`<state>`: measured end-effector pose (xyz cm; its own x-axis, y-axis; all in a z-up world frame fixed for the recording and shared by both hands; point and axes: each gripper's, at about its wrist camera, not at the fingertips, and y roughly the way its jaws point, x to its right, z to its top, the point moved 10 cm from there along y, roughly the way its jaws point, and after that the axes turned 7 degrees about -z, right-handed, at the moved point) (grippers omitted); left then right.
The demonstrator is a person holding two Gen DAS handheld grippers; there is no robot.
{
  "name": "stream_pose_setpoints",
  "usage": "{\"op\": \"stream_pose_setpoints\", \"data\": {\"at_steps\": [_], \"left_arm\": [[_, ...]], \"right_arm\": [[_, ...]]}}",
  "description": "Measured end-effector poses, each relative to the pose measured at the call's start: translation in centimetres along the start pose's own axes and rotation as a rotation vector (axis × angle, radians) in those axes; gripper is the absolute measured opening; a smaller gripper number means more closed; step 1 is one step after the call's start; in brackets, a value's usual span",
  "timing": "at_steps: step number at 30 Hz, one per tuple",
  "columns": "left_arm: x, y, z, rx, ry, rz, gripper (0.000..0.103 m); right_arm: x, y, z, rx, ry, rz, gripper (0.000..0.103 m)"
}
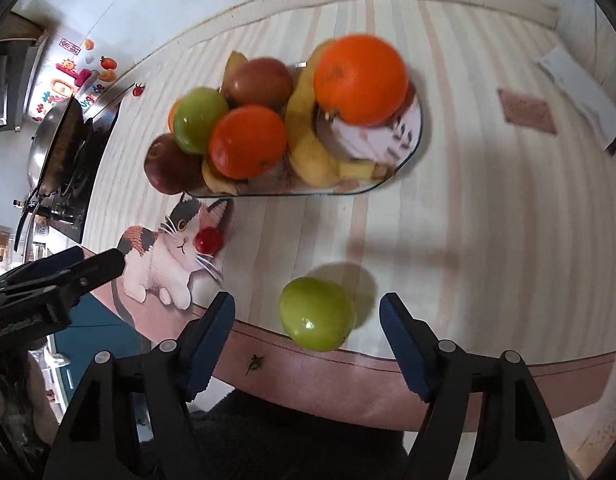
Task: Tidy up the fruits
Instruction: 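Withdraw both grippers and reach toward the small fruits by the cat mat, then grasp the small red tomato with the left gripper while the right gripper grasps the small green fruit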
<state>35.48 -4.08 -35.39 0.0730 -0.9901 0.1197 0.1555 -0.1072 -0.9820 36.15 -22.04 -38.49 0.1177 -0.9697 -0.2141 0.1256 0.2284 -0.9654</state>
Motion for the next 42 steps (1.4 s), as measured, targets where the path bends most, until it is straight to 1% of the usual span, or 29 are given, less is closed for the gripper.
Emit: {"op": "stream_pose_setpoints", "data": {"at_steps": [5, 8, 12, 14, 18, 20, 22, 23, 25, 27, 28, 31, 37, 42], "left_arm": [[-0.8, 2.4, 0.2, -0.026, -0.011, -0.029, 0.092], [-0.9, 3.7, 0.6, -0.037, -0.012, -0.047, 0.092], [-0.2, 5.5, 0.9, -0.064, 0.011, -0.085, 0.082], [0.3, 6.4, 1.0, -0.08, 0.028, -0.098, 0.08], [1.5, 7.7, 1.1, -0.1, 0.062, -0.125, 0.067], [2.2, 8.3, 1.2, -0.108, 0.079, -0.138, 0.063], [3.1, 8.8, 1.3, -0.109, 0.112, -0.139, 0.052], [3.4, 9.1, 1.3, -0.112, 0.125, -0.139, 0.051], [4.1, 9.7, 1.3, -0.121, 0.143, -0.137, 0.037], [4.5, 10.4, 1.3, -0.13, 0.157, -0.13, 0.031], [4.6, 10.5, 1.3, -0.129, 0.158, -0.133, 0.026], [5.0, 10.6, 1.5, -0.107, 0.162, -0.143, 0.026], [4.6, 9.9, 1.8, -0.087, 0.161, -0.149, 0.025], [4.5, 7.8, 1.3, -0.059, 0.15, -0.164, 0.025]], "right_arm": [[-0.1, 3.2, -0.4, -0.049, 0.008, -0.018, 0.077], [-0.4, 4.4, -0.5, -0.069, 0.01, -0.031, 0.077], [-1.1, 5.8, -1.0, -0.083, 0.01, -0.037, 0.077], [-1.2, 6.3, -1.2, -0.087, 0.016, -0.038, 0.077], [-1.5, 6.9, -1.3, -0.089, 0.037, -0.043, 0.076], [-1.4, 7.1, -1.3, -0.089, 0.05, -0.041, 0.074], [-1.4, 7.3, -1.3, -0.092, 0.068, -0.036, 0.071], [-1.3, 7.4, -1.2, -0.093, 0.075, -0.035, 0.071], [-0.9, 7.5, -1.4, -0.094, 0.084, -0.035, 0.07], [-0.9, 7.7, -1.3, -0.094, 0.089, -0.034, 0.069], [-0.6, 7.7, -1.3, -0.092, 0.09, -0.034, 0.067], [-0.7, 7.8, -1.2, -0.08, 0.088, -0.037, 0.062], [-0.7, 7.4, -0.5, -0.057, 0.075, -0.029, 0.062], [-0.8, 5.3, 0.6, -0.004, 0.094, 0.011, 0.062]]}}
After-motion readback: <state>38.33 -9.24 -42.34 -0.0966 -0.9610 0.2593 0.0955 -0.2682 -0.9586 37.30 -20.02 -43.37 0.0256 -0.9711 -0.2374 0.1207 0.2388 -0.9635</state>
